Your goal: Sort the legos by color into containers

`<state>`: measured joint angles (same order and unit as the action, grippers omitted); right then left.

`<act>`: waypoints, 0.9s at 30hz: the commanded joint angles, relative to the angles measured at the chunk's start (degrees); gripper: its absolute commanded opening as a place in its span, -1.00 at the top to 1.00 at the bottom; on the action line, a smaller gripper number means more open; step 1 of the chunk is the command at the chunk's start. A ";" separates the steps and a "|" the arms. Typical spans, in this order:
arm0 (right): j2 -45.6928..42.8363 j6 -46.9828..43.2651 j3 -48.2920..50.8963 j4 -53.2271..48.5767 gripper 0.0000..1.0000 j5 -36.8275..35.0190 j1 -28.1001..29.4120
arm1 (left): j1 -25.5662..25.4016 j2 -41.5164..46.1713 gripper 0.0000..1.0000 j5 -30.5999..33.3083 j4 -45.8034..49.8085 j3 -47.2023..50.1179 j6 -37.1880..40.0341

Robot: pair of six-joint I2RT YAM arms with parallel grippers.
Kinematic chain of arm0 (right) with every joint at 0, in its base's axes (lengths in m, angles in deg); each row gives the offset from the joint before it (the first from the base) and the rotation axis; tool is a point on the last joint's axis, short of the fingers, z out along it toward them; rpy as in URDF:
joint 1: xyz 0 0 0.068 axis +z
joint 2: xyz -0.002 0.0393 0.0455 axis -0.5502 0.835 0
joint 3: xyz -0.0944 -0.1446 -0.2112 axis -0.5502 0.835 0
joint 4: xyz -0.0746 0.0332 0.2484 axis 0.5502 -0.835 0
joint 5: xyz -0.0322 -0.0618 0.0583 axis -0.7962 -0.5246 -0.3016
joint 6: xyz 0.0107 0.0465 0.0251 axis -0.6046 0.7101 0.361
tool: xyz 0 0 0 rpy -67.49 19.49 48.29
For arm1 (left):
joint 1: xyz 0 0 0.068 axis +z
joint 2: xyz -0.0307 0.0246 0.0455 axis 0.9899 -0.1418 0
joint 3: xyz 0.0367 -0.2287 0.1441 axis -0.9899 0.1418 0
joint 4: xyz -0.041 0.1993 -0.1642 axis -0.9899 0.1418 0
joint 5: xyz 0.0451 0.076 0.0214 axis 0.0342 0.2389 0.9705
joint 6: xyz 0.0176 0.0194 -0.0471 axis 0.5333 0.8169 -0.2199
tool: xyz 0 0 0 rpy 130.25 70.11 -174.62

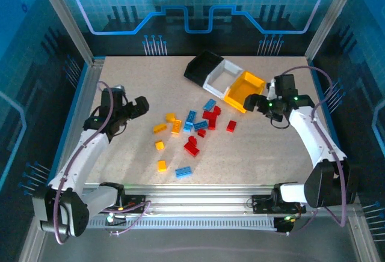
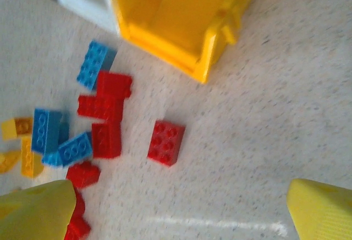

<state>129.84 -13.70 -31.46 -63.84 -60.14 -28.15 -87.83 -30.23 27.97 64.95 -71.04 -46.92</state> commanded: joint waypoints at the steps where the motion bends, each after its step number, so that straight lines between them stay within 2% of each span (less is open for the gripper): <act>1: 2.59 -1.09 -2.41 -9.02 -0.94 0.21 3.95 | -3.34 -1.27 -0.98 -5.03 4.15 -1.76 -2.01; 5: 5.92 0.28 -4.38 -11.58 -0.79 -3.24 9.92 | -6.35 -2.60 -0.98 -8.09 5.97 -2.06 -2.07; 10: 12.15 3.13 -7.28 -13.35 -0.67 -7.62 15.57 | -7.16 -2.65 -0.98 -10.65 7.11 -0.39 -2.02; 14: 16.20 6.38 -8.30 -12.04 -0.59 -9.22 17.18 | -7.21 -2.15 -0.98 -14.02 7.54 1.23 -1.88; 27: 28.22 13.63 -14.56 -10.84 -0.36 -14.43 20.54 | -7.17 -0.55 -0.98 -13.83 8.56 3.87 -1.49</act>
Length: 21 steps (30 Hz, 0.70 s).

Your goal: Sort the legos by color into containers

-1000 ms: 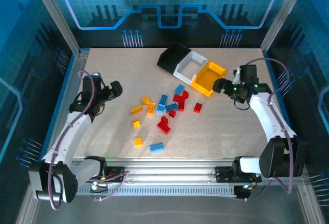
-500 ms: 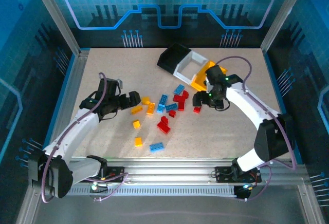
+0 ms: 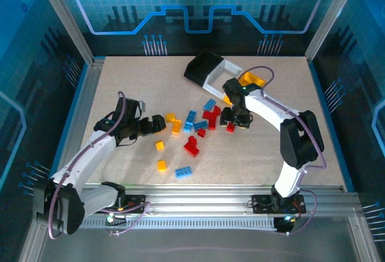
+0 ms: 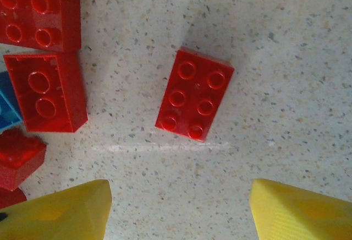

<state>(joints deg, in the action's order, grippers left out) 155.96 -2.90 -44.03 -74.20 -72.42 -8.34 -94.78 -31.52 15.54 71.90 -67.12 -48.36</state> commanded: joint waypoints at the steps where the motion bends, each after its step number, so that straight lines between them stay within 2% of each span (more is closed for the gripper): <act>1: 2.72 3.04 -2.17 -0.08 -0.35 -2.30 0.80 | -0.28 0.94 -0.98 -1.31 1.73 -0.12 0.08; 21: 9.53 3.23 -3.99 2.87 -0.24 -4.32 -0.96 | -0.17 2.64 -0.98 -0.34 3.58 -0.60 -0.45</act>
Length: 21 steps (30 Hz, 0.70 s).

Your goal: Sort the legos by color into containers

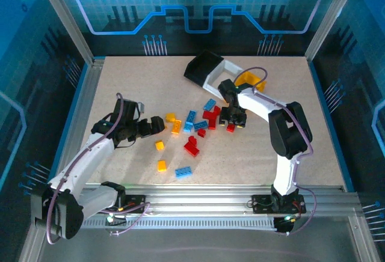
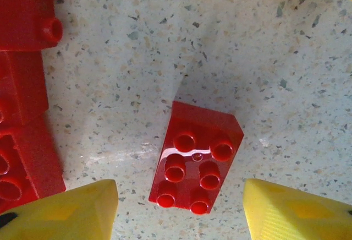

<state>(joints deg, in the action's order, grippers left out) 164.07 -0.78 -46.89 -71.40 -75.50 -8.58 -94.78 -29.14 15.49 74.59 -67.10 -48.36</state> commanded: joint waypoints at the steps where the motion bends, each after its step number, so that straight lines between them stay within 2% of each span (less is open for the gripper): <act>1: 1.56 1.12 -1.06 0.21 -0.24 -1.15 -0.88 | -0.16 0.21 -0.98 -0.30 0.93 -0.77 -0.53; 21: 2.86 1.43 1.71 2.30 -0.11 -0.36 -2.40 | -0.16 -1.68 -0.98 -0.56 0.12 -1.57 -1.41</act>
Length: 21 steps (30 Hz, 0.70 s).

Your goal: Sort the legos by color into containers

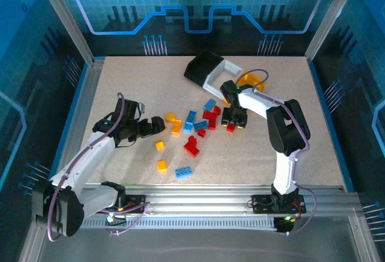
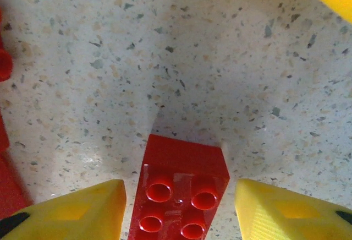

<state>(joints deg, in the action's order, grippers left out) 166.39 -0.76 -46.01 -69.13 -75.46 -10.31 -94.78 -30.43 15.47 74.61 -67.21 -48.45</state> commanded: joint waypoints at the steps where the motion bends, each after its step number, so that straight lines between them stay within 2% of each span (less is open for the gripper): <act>1: 0.53 1.44 0.99 0.06 -0.10 -0.47 -0.67 | -0.17 -0.56 -0.98 -0.54 0.08 -1.46 -1.32; 9: 0.21 1.62 2.21 0.64 0.03 -0.41 -0.83 | -0.17 -0.91 -0.98 -0.67 -0.55 -1.11 -2.07; 17: -1.05 0.89 3.75 1.75 0.30 -0.08 -1.10 | -0.10 -1.02 -0.98 -0.77 -0.36 -1.66 -2.12; 21: -2.90 -0.45 4.80 2.24 0.37 0.11 -1.10 | -0.13 -1.18 -0.98 -1.11 -0.76 -1.50 -2.46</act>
<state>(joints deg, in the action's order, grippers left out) 165.23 -0.50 -42.74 -66.48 -74.85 -10.57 -94.78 -31.10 15.47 74.44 -67.21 -49.89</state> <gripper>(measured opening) 0.344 0.989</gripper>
